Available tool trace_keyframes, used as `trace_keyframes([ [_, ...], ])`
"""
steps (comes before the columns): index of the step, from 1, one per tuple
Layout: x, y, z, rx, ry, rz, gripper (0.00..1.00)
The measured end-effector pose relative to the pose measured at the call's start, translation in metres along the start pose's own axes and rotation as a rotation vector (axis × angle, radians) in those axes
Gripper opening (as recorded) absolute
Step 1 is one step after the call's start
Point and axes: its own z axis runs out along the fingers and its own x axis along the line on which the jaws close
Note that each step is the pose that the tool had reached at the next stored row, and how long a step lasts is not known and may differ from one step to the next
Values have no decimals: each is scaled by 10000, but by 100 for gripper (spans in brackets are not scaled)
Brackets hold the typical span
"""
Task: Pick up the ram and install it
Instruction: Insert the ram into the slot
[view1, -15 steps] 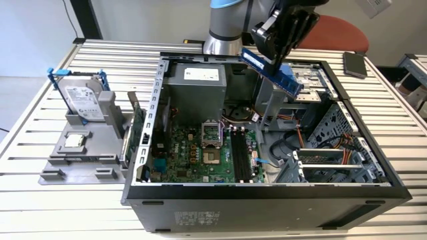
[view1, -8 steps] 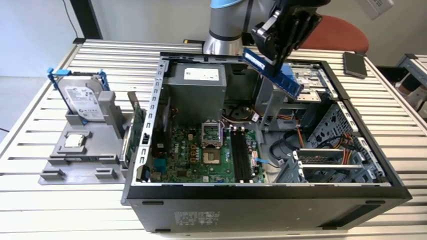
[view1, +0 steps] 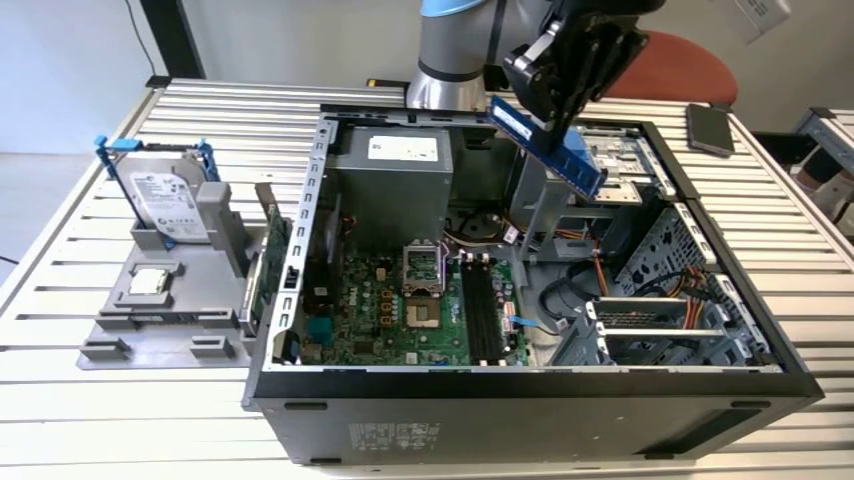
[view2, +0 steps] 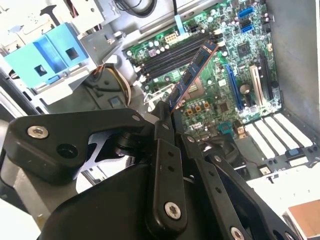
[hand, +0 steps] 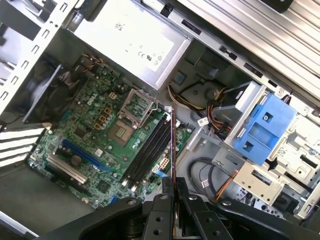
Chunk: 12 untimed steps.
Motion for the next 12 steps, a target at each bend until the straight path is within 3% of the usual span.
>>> trace_keyframes([
  [12,10,-19,-1,3,-19,722,0],
])
